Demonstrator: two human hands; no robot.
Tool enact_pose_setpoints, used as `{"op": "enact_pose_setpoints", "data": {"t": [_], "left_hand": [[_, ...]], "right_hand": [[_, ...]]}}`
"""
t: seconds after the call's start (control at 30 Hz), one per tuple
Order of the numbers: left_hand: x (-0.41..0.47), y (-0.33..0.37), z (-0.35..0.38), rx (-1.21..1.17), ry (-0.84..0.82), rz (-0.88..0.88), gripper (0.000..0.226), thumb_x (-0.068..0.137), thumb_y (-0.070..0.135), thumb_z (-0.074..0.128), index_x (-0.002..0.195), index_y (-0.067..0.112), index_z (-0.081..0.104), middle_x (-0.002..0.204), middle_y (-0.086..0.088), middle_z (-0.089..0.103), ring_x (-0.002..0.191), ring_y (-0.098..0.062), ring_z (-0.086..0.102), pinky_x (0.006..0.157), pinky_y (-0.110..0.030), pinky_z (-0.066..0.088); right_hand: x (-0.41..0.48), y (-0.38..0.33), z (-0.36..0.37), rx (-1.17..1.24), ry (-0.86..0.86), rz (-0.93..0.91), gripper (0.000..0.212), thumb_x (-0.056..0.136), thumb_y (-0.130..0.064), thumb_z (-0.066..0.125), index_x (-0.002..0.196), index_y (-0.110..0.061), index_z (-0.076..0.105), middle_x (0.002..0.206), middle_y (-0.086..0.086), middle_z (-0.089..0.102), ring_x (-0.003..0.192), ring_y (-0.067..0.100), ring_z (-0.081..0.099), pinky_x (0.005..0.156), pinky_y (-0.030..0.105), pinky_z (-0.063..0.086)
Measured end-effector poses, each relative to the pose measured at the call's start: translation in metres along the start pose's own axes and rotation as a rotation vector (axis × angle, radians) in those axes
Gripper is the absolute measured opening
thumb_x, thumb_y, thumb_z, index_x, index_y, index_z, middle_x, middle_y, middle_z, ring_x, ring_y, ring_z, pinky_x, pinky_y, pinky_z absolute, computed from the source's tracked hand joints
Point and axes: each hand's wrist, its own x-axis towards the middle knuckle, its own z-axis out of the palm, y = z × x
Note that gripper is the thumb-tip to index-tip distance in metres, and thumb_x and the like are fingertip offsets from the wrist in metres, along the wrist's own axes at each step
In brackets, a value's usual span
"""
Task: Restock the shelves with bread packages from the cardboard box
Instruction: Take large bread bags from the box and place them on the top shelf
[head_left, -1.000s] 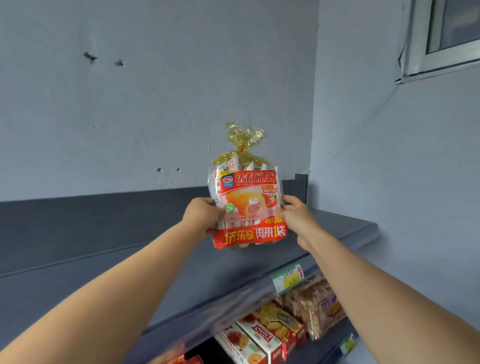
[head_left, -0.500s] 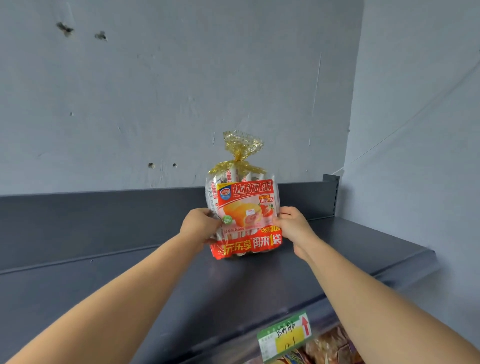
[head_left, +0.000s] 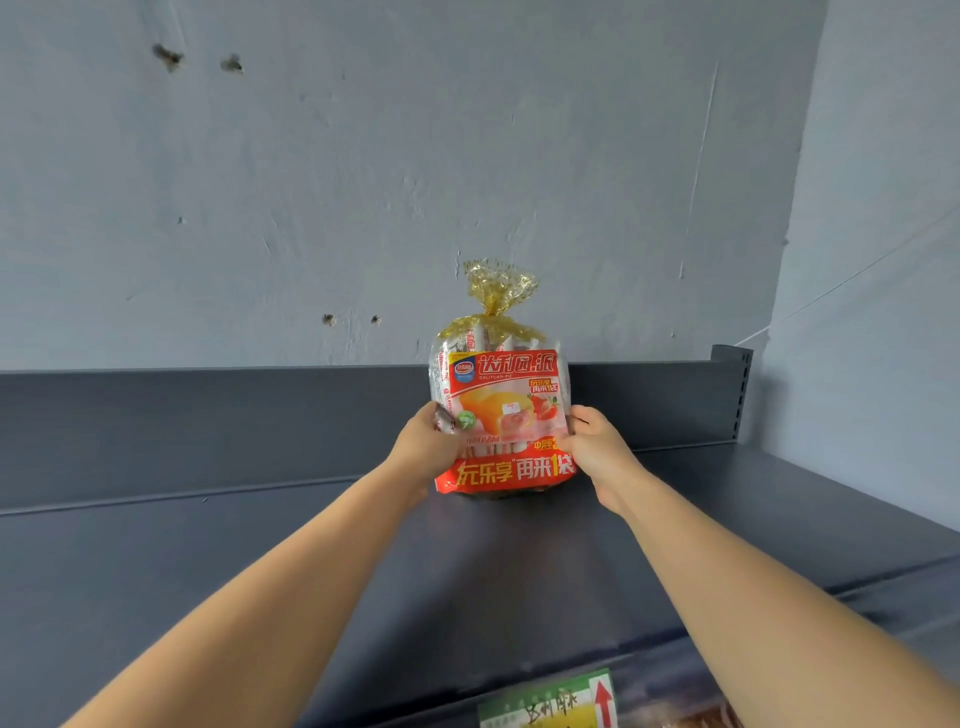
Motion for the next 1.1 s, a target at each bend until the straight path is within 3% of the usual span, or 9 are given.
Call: {"op": "enact_pose_setpoints", "data": {"t": [0.13, 0.33, 0.5, 0.57, 0.63, 0.7, 0.77, 0.97, 1.1], "left_hand": [[0.002, -0.001, 0.002, 0.017, -0.026, 0.004, 0.040, 0.088, 0.009, 0.064, 0.123, 0.022, 0.051, 0.117, -0.001, 0.064, 0.104, -0.022, 0.064, 0.087, -0.042, 0.056], [-0.006, -0.003, 0.004, 0.154, 0.014, -0.008, 0.040, 0.089, 0.014, 0.062, 0.126, 0.016, 0.046, 0.121, -0.005, 0.061, 0.101, -0.019, 0.061, 0.076, -0.032, 0.051], [-0.023, -0.002, -0.005, 0.419, 0.046, -0.073, 0.047, 0.092, 0.019, 0.059, 0.133, 0.005, 0.042, 0.120, -0.010, 0.053, 0.097, -0.019, 0.047, 0.080, -0.028, 0.038], [-0.030, -0.003, -0.010, 0.497, -0.012, -0.070, 0.026, 0.090, 0.021, 0.061, 0.113, 0.010, 0.052, 0.110, -0.010, 0.057, 0.092, -0.018, 0.049, 0.077, -0.028, 0.040], [-0.037, -0.003, -0.017, 0.563, -0.051, -0.039, 0.017, 0.089, 0.022, 0.062, 0.099, 0.010, 0.055, 0.100, -0.006, 0.059, 0.088, -0.018, 0.052, 0.075, -0.028, 0.042], [-0.042, -0.004, -0.025, 0.625, -0.087, 0.008, 0.019, 0.088, 0.026, 0.063, 0.100, 0.010, 0.062, 0.102, -0.007, 0.063, 0.089, -0.019, 0.055, 0.075, -0.029, 0.043], [-0.048, -0.003, -0.033, 0.705, -0.124, 0.066, 0.022, 0.088, 0.031, 0.062, 0.099, 0.012, 0.065, 0.103, -0.006, 0.066, 0.090, -0.019, 0.057, 0.075, -0.029, 0.044], [-0.072, -0.006, -0.065, 0.924, -0.195, 0.300, 0.007, 0.090, 0.023, 0.054, 0.088, 0.017, 0.053, 0.097, -0.005, 0.061, 0.085, -0.019, 0.053, 0.075, -0.029, 0.044], [-0.090, -0.012, -0.085, 1.027, -0.263, 0.425, 0.017, 0.091, 0.017, 0.050, 0.092, 0.004, 0.062, 0.098, -0.009, 0.065, 0.085, -0.024, 0.057, 0.069, -0.030, 0.043]], "right_hand": [[0.004, 0.002, 0.000, -0.008, -0.029, -0.003, 0.053, 0.096, -0.005, 0.052, 0.145, -0.014, 0.033, 0.137, 0.004, 0.054, 0.108, 0.015, 0.056, 0.089, 0.033, 0.049], [0.000, 0.004, 0.000, -0.081, -0.027, 0.010, 0.061, 0.097, -0.008, 0.052, 0.150, -0.018, 0.023, 0.140, 0.004, 0.049, 0.110, 0.016, 0.054, 0.087, 0.032, 0.045], [-0.016, 0.002, -0.004, -0.238, 0.062, -0.012, 0.070, 0.097, -0.017, 0.056, 0.153, -0.018, 0.015, 0.154, 0.010, 0.033, 0.137, 0.027, 0.038, 0.105, 0.043, 0.038], [-0.025, 0.002, -0.003, -0.292, 0.074, -0.018, 0.067, 0.095, -0.019, 0.059, 0.151, -0.017, 0.022, 0.151, 0.010, 0.037, 0.135, 0.027, 0.041, 0.103, 0.042, 0.040], [-0.036, 0.001, 0.000, -0.367, 0.082, -0.019, 0.057, 0.095, -0.021, 0.059, 0.145, -0.014, 0.034, 0.143, 0.010, 0.047, 0.127, 0.026, 0.049, 0.092, 0.036, 0.044], [-0.048, 0.000, 0.005, -0.444, 0.107, -0.035, 0.048, 0.094, -0.023, 0.060, 0.138, -0.015, 0.044, 0.135, 0.007, 0.055, 0.119, 0.024, 0.055, 0.088, 0.034, 0.047], [-0.061, -0.001, 0.010, -0.511, 0.129, -0.046, 0.047, 0.093, -0.026, 0.062, 0.136, -0.015, 0.048, 0.133, 0.004, 0.058, 0.117, 0.021, 0.056, 0.094, 0.037, 0.049], [-0.115, -0.013, 0.039, -0.645, 0.195, -0.036, 0.037, 0.093, -0.026, 0.061, 0.128, -0.016, 0.058, 0.130, 0.002, 0.060, 0.116, 0.022, 0.057, 0.097, 0.037, 0.048], [-0.159, -0.022, 0.058, -0.693, 0.276, -0.016, 0.031, 0.092, -0.027, 0.061, 0.121, -0.018, 0.064, 0.127, 0.001, 0.063, 0.115, 0.022, 0.058, 0.100, 0.038, 0.047]]}}
